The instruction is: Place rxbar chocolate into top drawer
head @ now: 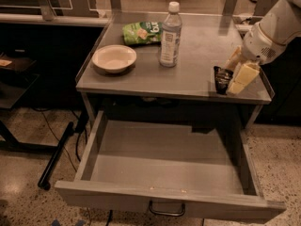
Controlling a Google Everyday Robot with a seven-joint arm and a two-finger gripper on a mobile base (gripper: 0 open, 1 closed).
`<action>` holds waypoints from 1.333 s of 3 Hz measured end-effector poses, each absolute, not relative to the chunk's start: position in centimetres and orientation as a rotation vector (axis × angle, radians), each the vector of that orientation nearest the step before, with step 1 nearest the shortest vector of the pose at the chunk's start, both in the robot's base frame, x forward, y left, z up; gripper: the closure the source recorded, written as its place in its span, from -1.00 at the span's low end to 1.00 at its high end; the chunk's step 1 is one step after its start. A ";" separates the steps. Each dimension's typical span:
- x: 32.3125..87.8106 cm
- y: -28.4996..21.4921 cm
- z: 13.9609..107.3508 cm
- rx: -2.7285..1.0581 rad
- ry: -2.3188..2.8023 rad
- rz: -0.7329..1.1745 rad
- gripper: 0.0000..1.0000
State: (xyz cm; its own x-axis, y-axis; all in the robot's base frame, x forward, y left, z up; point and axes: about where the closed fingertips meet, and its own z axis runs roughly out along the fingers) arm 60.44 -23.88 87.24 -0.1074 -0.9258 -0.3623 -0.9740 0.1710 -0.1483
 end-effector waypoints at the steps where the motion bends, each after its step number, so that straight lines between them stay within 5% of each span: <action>1: 57.3 -23.3 86.8 -1.805 2.068 0.261 1.00; 4: 47.5 -19.4 81.8 -1.878 2.141 0.421 1.00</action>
Offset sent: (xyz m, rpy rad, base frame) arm -0.1679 0.0459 -0.0416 0.0605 0.1674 0.0543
